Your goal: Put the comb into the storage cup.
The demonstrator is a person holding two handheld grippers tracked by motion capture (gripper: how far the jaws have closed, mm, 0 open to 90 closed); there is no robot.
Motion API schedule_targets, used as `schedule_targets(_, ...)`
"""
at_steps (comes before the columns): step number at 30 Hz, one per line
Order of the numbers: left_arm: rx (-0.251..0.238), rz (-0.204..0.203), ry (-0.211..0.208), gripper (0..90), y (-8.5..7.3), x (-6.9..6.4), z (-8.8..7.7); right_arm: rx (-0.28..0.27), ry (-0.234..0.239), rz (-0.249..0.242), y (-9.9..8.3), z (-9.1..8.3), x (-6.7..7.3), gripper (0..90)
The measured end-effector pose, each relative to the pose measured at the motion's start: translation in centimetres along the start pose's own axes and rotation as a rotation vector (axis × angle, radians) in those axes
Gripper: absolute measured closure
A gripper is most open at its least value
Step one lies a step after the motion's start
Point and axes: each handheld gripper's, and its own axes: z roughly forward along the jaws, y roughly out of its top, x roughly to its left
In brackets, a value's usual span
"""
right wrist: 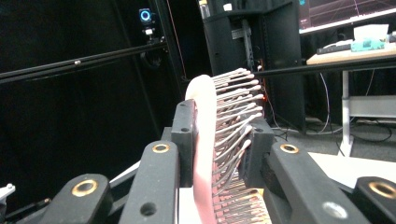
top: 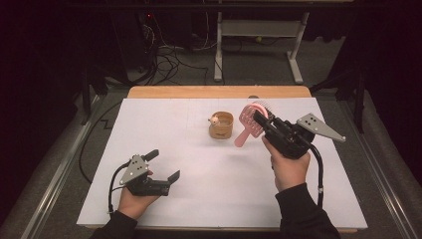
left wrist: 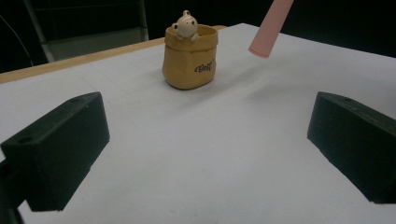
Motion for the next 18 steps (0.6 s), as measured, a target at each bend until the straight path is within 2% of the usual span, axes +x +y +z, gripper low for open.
schedule_targets(5,0.001,0.005,-0.002,0.0,0.0,0.0,0.0,-0.018,-0.002,-0.007,0.8,0.5,0.2,73.3)
schedule_targets(10,-0.002,0.007,-0.005,0.0,0.0,-0.1,0.0,-0.036,-0.003,0.012,1.3,0.9,-0.1,73.1)
schedule_targets(18,-0.004,0.003,-0.012,0.0,0.0,-0.1,0.0,-0.048,-0.010,0.002,1.9,1.8,-0.2,73.2)
